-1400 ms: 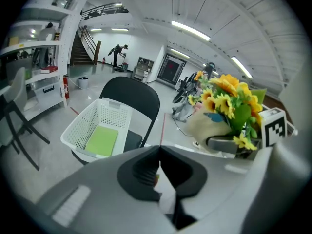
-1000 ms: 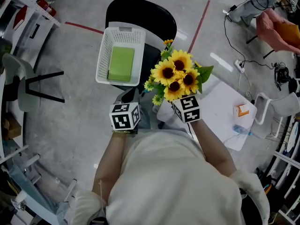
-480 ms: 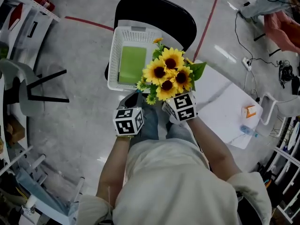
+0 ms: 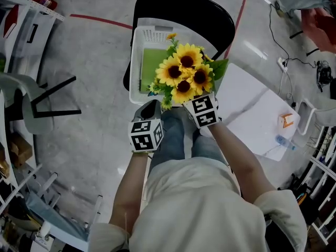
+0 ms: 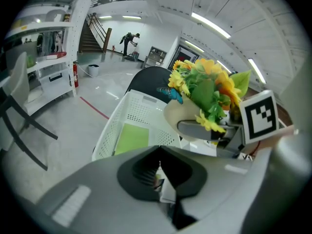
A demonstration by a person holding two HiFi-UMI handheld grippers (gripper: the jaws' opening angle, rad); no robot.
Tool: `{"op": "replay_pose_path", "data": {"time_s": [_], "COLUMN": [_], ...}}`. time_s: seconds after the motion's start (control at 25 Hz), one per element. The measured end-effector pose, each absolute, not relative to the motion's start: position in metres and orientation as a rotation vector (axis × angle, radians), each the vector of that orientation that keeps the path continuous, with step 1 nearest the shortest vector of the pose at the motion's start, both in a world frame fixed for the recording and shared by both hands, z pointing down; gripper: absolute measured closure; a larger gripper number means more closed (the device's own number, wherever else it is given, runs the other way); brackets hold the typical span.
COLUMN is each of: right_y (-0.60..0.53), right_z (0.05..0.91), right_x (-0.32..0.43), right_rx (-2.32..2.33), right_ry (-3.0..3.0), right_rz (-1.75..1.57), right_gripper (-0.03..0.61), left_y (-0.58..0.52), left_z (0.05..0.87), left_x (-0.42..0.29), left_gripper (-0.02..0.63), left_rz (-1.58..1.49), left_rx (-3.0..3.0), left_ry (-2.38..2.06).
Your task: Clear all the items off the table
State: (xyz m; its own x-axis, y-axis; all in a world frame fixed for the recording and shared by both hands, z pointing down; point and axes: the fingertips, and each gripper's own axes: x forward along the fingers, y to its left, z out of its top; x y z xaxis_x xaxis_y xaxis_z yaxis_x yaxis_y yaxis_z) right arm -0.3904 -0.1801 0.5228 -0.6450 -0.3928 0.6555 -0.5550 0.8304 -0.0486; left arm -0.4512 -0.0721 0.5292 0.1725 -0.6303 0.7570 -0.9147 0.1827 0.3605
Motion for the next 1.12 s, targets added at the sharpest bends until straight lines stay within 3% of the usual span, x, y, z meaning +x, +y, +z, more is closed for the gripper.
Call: {"op": "replay_pose_path", "data": {"time_s": [0.64,1.12], "right_y": [-0.214,-0.231], "right_z": [0.599,0.667], "right_x": [-0.464,-0.499], "right_rx": [0.682,0.647], "right_ry": [-2.286,-2.278], "right_rz": [0.339,0.304], "right_gripper": [0.063,0.063], "left_y": [-0.091,-0.099], "left_z": [0.564,0.582], "left_x": [-0.5,-0.489], "left_gripper": [0.604,0.604], "left_rz": [0.424,0.391], "left_rx": [1.501,1.455], "left_ry": [-1.525,-1.513]}}
